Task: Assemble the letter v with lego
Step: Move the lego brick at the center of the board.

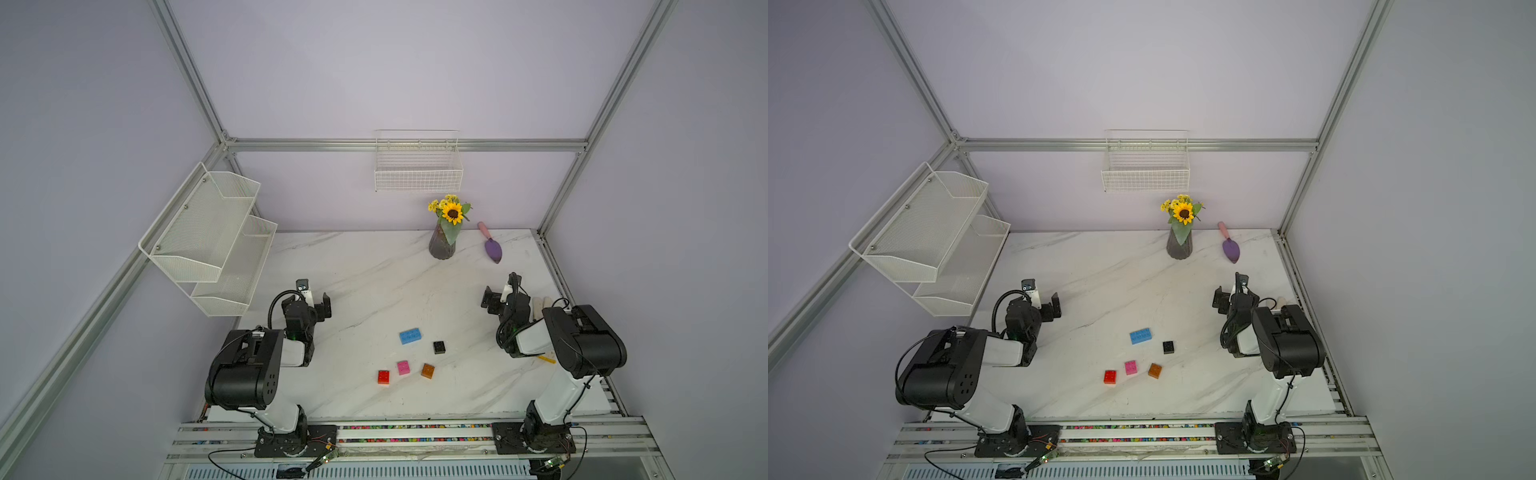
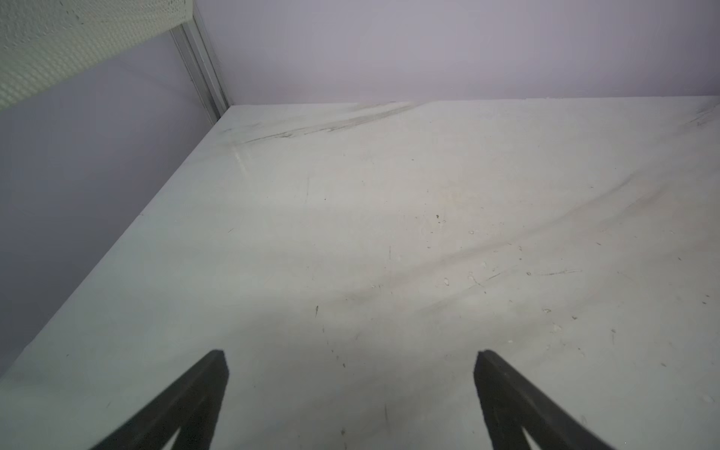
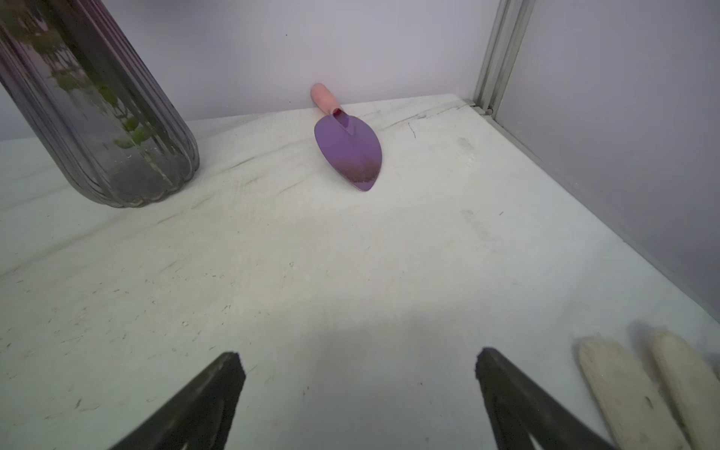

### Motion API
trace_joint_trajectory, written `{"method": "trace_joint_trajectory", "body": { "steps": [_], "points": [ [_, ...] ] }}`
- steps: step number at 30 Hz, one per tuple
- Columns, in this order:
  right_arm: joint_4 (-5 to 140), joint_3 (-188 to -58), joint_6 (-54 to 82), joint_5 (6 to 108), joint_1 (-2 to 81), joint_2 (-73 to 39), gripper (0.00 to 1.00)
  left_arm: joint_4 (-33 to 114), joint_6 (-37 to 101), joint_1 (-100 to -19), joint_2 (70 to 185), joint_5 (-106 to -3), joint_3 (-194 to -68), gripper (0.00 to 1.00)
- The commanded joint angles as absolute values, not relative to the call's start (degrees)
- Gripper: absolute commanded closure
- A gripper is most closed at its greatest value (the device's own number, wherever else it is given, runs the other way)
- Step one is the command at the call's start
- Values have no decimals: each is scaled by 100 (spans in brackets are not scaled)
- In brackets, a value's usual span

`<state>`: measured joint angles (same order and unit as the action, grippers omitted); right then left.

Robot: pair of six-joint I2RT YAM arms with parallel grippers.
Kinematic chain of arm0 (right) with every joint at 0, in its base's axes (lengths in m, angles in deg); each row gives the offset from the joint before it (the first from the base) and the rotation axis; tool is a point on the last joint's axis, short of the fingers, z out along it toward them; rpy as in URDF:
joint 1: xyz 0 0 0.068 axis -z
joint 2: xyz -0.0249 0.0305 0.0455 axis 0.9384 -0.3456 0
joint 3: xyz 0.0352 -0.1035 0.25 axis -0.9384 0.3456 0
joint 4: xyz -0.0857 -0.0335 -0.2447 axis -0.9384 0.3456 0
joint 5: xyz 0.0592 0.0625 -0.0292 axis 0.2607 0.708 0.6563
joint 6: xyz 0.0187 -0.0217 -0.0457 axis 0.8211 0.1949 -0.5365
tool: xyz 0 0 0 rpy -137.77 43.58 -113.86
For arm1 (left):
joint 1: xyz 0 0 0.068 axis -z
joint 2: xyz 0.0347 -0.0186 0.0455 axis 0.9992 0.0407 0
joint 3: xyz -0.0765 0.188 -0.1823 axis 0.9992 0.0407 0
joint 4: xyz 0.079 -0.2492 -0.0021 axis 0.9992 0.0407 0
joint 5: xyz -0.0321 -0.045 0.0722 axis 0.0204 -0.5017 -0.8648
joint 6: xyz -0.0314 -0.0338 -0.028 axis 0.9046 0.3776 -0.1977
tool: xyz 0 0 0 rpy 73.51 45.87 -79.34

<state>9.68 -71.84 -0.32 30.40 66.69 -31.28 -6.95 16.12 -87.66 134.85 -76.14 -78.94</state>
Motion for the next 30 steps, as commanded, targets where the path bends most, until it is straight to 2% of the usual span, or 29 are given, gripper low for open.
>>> {"method": "trace_joint_trajectory", "body": {
  "steps": [1,22,24,26,28,30],
  "points": [
    [793,-7228,11,2996,6688,-3112,3,-991,1491,-8802,13342,-7522,-7937,0],
    [813,-7225,10,2975,6688,-3103,3,-824,1550,-8812,13333,-7543,-8015,0],
    [987,-7288,48,2720,6658,-2977,3,-870,1531,-8811,13324,-7550,-8005,0],
    [1768,-7545,40,2694,6641,-2589,3,-170,1549,-8802,13117,-7705,-8301,0],
    [2408,-7710,-25,2487,6526,-2124,3,1238,1676,-8802,12909,-7948,-8967,0],
    [2483,-7693,-70,2347,6388,-1787,3,2099,1635,-8772,12920,-8010,-9546,0]
  ]
}}
